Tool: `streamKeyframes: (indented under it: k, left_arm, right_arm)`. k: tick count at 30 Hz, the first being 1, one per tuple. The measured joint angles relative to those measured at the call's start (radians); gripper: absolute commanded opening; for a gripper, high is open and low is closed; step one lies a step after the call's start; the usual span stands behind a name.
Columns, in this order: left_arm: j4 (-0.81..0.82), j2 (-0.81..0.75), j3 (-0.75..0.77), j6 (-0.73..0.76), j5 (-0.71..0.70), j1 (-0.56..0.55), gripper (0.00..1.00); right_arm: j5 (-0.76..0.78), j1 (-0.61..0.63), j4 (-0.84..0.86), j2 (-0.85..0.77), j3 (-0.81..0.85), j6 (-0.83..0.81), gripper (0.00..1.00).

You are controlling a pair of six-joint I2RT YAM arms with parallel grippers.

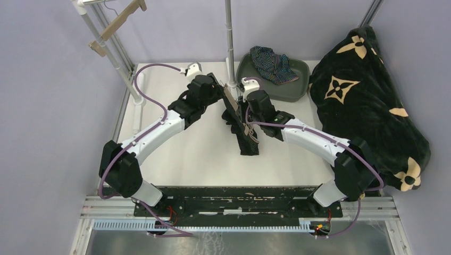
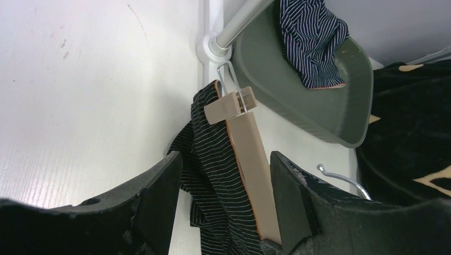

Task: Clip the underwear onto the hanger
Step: Place the hanger at the clothesline.

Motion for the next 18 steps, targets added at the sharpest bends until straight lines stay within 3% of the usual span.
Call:
streamKeyframes:
  k: [11, 18]
  left_arm:
    - [0.013, -0.001, 0.011, -0.016, 0.021, 0.0, 0.68]
    - [0.053, -0.023, -0.11, -0.062, 0.024, 0.0, 0.68]
  right_arm:
    - [0.013, 0.015, 0.0, 0.029, 0.007, -0.017, 0.01]
    - [0.017, 0.02, 0.0, 0.09, 0.014, -0.019, 0.01]
